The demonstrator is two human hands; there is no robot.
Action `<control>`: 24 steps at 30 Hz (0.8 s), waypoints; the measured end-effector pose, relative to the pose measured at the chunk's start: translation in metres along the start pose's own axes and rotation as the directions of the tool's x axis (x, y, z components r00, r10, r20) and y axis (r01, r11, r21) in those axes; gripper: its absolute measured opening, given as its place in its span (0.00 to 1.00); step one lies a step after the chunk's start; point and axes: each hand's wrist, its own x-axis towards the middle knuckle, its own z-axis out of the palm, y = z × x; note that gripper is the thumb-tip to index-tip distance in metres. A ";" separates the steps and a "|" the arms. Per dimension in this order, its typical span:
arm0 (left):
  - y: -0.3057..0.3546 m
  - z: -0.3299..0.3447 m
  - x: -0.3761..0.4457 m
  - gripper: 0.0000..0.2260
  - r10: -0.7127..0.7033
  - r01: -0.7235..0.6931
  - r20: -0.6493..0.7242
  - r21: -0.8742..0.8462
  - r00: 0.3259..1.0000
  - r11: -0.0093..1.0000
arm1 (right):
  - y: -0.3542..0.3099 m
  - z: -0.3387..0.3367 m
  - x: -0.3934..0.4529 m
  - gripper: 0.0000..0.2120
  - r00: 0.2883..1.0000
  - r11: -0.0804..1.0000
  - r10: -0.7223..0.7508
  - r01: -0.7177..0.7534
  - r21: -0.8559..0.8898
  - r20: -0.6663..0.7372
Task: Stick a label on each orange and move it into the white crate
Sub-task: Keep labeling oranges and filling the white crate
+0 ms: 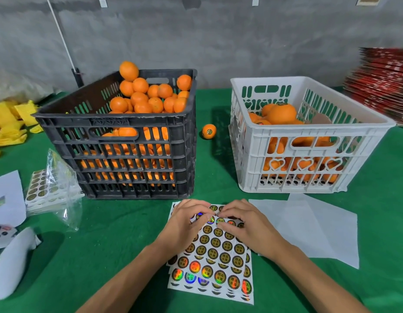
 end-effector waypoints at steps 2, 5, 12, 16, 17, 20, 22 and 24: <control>0.000 -0.001 0.000 0.07 0.010 -0.010 -0.006 -0.009 1.000 1.000 | -0.001 0.000 -0.002 0.16 0.999 0.996 -0.037 0.035 -0.077 -0.021; 0.002 0.000 0.001 0.08 -0.004 0.004 -0.008 0.006 1.000 1.000 | -0.003 -0.003 -0.005 0.13 0.979 0.944 -0.199 0.181 -0.277 -0.038; 0.007 -0.004 0.003 0.10 -0.029 0.029 0.011 0.028 1.000 0.999 | -0.028 -0.011 -0.005 0.08 0.991 0.899 0.126 -0.099 0.428 -0.036; 0.027 -0.030 0.011 0.10 0.014 -0.013 -0.036 0.041 0.999 0.999 | -0.056 -0.037 0.035 0.24 0.954 0.481 0.299 -0.127 0.867 -0.026; 0.036 -0.043 0.016 0.10 0.057 -0.054 -0.063 0.039 0.996 0.998 | -0.064 -0.046 0.049 0.26 0.958 0.436 0.283 -0.093 0.895 -0.038; 0.070 -0.092 0.037 0.10 0.270 -0.225 -0.181 0.232 0.946 0.946 | -0.095 -0.075 0.092 0.29 0.968 0.451 0.218 0.015 0.892 -0.127; 0.089 -0.129 0.057 0.08 0.507 -0.324 -0.240 0.533 0.828 0.782 | -0.114 -0.089 0.121 0.27 0.950 0.598 0.197 0.079 0.797 -0.242; 0.099 -0.164 0.079 0.06 0.630 -0.313 -0.257 0.695 0.733 0.647 | -0.130 -0.096 0.148 0.26 0.940 0.708 0.180 0.081 0.702 -0.290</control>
